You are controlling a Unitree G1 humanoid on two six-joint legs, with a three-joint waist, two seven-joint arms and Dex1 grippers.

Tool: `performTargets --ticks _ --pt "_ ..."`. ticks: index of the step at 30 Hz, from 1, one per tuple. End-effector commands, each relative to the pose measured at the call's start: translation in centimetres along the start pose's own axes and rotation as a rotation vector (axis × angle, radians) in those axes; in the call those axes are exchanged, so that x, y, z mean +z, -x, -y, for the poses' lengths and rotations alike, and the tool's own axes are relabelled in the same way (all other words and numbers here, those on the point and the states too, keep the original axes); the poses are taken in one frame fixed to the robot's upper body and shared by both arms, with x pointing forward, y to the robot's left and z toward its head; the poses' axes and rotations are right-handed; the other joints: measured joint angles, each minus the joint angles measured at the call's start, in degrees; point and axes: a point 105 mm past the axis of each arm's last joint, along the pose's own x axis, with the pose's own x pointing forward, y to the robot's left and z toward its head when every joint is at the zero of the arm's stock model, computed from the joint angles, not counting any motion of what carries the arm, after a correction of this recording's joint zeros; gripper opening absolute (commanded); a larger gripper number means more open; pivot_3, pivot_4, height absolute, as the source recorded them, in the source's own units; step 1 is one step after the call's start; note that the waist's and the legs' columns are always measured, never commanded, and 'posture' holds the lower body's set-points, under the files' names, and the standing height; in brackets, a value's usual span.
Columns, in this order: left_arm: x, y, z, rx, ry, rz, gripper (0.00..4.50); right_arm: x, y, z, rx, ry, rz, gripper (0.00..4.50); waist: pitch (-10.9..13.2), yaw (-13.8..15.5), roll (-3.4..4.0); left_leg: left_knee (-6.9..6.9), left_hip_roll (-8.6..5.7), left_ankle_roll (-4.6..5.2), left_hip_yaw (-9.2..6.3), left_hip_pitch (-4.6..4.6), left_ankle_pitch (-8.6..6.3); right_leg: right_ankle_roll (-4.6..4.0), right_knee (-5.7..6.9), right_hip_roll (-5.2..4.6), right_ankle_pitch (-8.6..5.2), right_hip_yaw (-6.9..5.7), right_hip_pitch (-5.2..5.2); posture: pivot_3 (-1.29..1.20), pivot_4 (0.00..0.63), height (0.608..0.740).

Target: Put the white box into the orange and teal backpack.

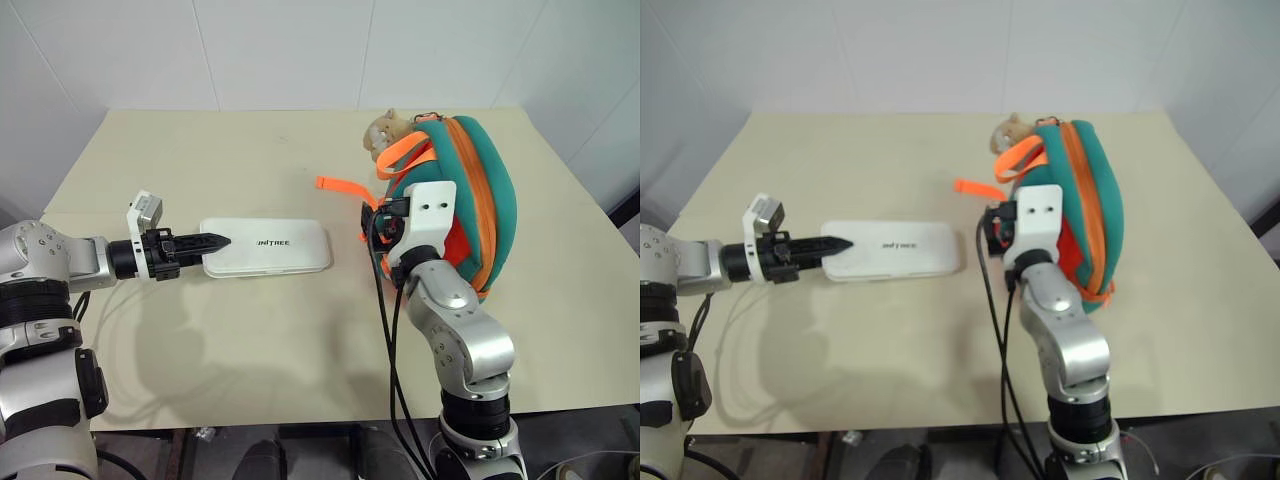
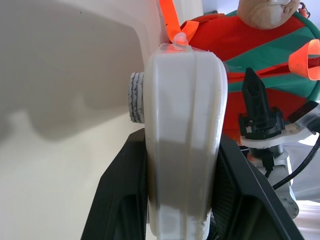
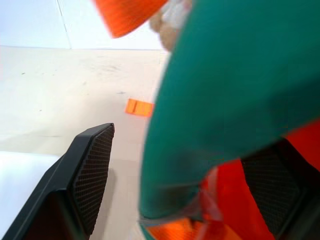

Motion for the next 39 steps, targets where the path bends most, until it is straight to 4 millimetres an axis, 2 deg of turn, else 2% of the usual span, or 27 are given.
performTargets --ticks 1,4,9,10,14,20,23,28,33,39 --pt "0.5 0.6 1.3 -0.045 -0.044 0.020 1.24 1.4 -0.6 -0.3 -0.015 -0.006 0.077 4.47 0.0 0.0 0.00 -0.01 0.00 0.00 0.00 0.00 0.00 0.00 0.00 0.00 0.00 0.00 -0.01 0.00 0.150 0.740" --pt "0.4 0.7 1.4 -0.049 -0.043 0.020 1.24 1.1 -1.2 -0.5 -0.022 0.003 0.089 4.47 0.0 0.0 0.00 -0.03 0.01 -0.01 -0.01 0.00 -0.01 0.00 0.00 0.01 0.00 -0.01 -0.02 0.00 0.150 0.740" --pt "0.2 1.0 1.4 -0.058 -0.039 0.015 1.24 1.1 -2.7 0.6 -0.098 0.007 0.117 4.47 0.0 -0.3 0.00 -0.03 0.02 -0.03 0.02 0.00 -0.02 0.00 -0.01 -0.01 0.00 -0.01 -0.03 0.00 0.150 0.740" --pt "0.2 1.1 1.4 -0.055 -0.038 0.017 1.24 1.0 -2.8 0.8 -0.117 -0.001 0.122 4.30 0.0 -0.3 0.00 -0.03 0.03 -0.03 0.01 0.00 -0.02 0.00 -0.01 -0.01 0.00 -0.01 -0.03 0.00 0.150 0.740" --pt "0.3 1.3 1.4 -0.051 -0.041 0.022 1.24 1.0 -2.8 0.8 -0.122 -0.029 0.136 3.34 0.0 -0.3 0.00 -0.04 0.04 -0.06 0.00 0.00 -0.03 0.00 -0.01 -0.01 0.00 -0.02 -0.04 0.00 0.150 0.740" --pt "0.1 1.4 1.3 -0.048 -0.042 0.024 1.24 1.1 -2.7 1.0 -0.125 -0.031 0.154 1.27 0.0 -0.3 0.00 -0.04 0.04 -0.07 0.01 0.00 -0.03 0.00 -0.01 -0.02 0.00 -0.01 -0.04 0.00 0.150 0.740" --pt "0.0 1.6 1.1 -0.046 -0.039 0.026 1.24 1.5 -2.4 1.0 -0.101 -0.023 0.166 0.51 0.0 -0.3 0.00 -0.04 0.04 -0.07 0.01 0.00 -0.04 0.00 -0.01 -0.02 0.00 -0.01 -0.04 0.00 0.150 0.740" --pt "0.2 2.3 0.9 -0.043 -0.020 0.043 1.24 1.9 -1.7 0.9 0.013 -0.007 0.171 0.50 0.0 -0.3 0.00 -0.04 0.03 -0.07 0.01 0.00 -0.04 0.00 -0.02 -0.01 0.00 -0.02 -0.03 0.00 0.150 0.740" --pt "0.8 3.0 0.6 -0.029 -0.004 0.072 1.24 1.6 -0.5 0.2 0.194 -0.044 0.126 0.50 0.0 -0.3 0.00 -0.06 0.03 -0.06 0.02 0.00 -0.05 0.00 -0.04 0.02 0.00 -0.03 -0.03 0.00 0.150 0.740" --pt "1.6 3.8 0.3 -0.009 -0.007 0.109 1.24 2.4 1.0 -0.6 0.390 -0.038 0.121 0.50 0.0 -0.2 0.00 -0.04 0.03 -0.03 0.04 0.00 -0.07 0.00 -0.06 0.02 0.00 -0.04 -0.02 0.00 0.150 0.740"
